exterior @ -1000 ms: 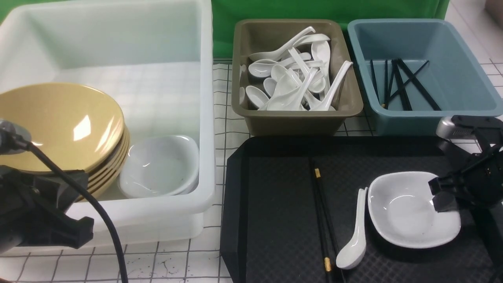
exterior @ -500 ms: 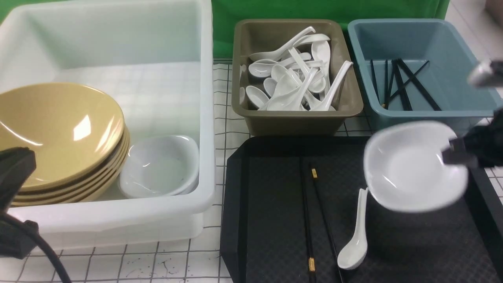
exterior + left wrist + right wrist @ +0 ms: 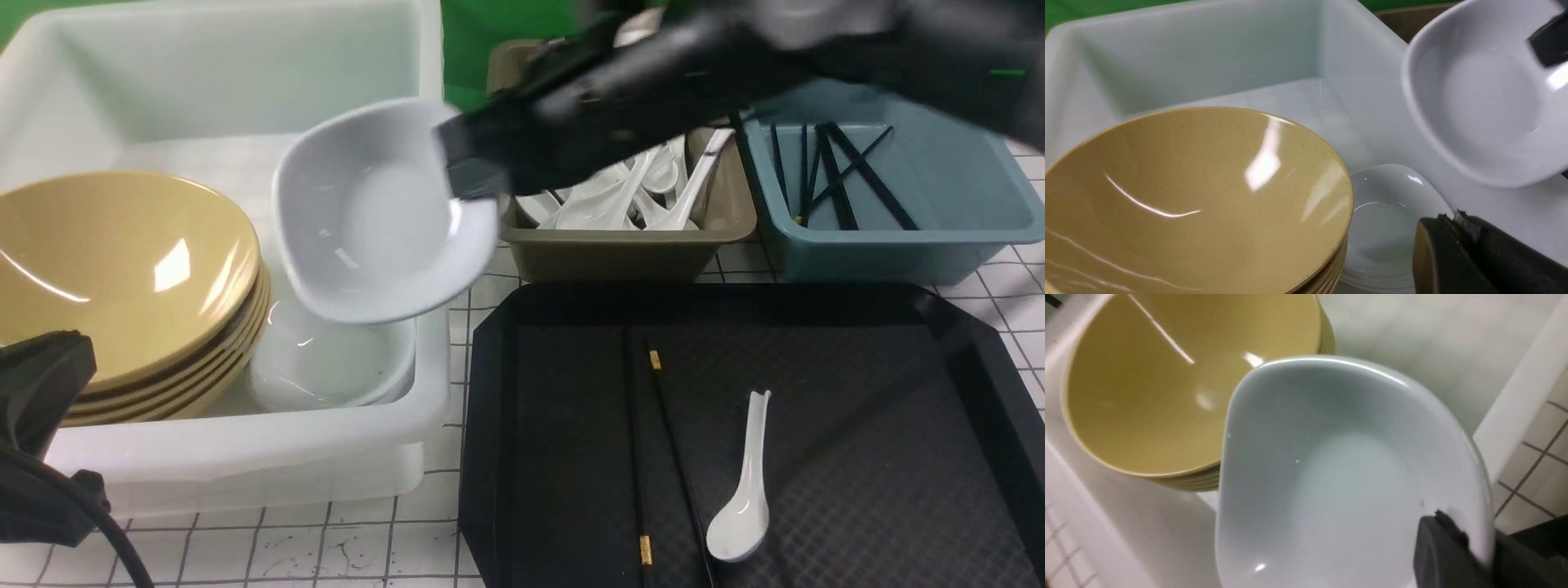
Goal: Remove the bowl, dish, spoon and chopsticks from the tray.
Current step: Use the right arm to put the plate into the large storage box on the left
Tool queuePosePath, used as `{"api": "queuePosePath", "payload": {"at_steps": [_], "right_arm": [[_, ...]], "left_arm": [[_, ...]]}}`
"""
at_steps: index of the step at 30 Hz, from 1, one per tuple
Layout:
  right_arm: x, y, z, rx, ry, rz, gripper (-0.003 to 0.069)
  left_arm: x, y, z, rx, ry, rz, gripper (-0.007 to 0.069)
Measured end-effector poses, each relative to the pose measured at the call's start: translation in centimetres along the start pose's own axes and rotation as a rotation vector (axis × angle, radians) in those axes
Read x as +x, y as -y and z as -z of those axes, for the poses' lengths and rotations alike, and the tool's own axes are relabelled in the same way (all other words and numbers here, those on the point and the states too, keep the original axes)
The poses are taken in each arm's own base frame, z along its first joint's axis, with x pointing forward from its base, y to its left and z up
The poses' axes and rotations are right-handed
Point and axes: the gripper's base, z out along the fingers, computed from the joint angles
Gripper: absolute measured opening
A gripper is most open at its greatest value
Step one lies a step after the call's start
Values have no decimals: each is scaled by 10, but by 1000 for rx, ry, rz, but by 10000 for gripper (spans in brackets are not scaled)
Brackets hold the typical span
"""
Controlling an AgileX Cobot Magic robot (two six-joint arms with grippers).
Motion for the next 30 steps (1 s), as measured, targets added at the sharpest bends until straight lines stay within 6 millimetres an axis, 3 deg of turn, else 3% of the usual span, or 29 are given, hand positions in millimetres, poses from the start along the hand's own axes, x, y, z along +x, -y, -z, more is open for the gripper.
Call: {"api": "queuePosePath", "payload": {"at_steps": [1,6,9,14,18,24,27,29,30], "right_arm": [[-3,-1,3,6,6,2,68],[-20,-3,-51,125,-103,-4,68],[-24,-8,-67,176,-135,-9,68],[-21,-19,-90,236,-136,16,83],[-11,-31,-104,225,-167,28,167],[-15,-38,-92,216,-156,49,381],[-27,-46,-66,205,-114,103,436],[-36,-53,-42,192,-71,162,447],[-44,-58,-19,178,-33,177,447]], "left_arm": [[0,0,0,0,1,1,-12],[-1,-1,5,0,22,6,-12],[-1,-1,7,0,30,8,-12],[-1,-1,8,2,34,14,-12],[-1,0,8,9,32,31,-12],[0,0,8,13,23,44,-12],[0,0,8,14,20,48,-12],[1,0,8,14,19,48,-12],[1,0,7,13,14,48,-12]]}}
